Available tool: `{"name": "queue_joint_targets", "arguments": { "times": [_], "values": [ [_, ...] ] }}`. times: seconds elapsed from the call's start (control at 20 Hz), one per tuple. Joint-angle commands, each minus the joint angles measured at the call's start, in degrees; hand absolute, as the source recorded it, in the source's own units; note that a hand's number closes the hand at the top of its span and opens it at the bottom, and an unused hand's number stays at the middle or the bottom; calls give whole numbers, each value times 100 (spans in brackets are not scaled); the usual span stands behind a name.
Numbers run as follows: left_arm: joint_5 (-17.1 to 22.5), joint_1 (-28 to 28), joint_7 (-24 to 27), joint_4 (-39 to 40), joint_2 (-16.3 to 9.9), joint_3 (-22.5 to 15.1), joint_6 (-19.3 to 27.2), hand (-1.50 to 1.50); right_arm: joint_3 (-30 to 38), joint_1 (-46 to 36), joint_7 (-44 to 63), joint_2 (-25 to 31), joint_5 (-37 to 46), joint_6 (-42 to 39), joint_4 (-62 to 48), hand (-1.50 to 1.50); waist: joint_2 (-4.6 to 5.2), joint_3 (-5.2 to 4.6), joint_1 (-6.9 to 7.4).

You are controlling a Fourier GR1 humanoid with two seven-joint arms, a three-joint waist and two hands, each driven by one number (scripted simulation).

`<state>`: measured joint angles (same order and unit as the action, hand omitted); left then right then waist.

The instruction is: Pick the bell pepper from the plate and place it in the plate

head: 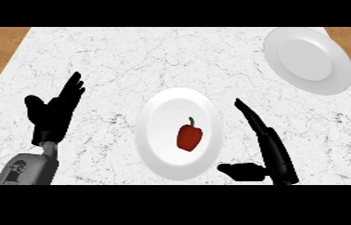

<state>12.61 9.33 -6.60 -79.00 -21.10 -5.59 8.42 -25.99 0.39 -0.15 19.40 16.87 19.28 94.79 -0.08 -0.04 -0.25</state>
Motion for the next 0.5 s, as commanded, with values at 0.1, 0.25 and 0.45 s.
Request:
{"name": "queue_joint_targets", "arguments": {
  "times": [0.1,0.25,0.45],
  "values": [
    [14,200,4,340,-17,320,-331,0,-296,-292,1370,-150,777,-446,444,-150,7,1,13],
    [-121,220,-23,226,65,195,-210,0,-373,-700,2394,-56,747,-1115,700,-150,6,-1,26],
    [-196,21,-153,-62,117,231,-131,0,-635,-769,2864,-177,1069,-1515,630,-150,2,2,40]
  ]
}}
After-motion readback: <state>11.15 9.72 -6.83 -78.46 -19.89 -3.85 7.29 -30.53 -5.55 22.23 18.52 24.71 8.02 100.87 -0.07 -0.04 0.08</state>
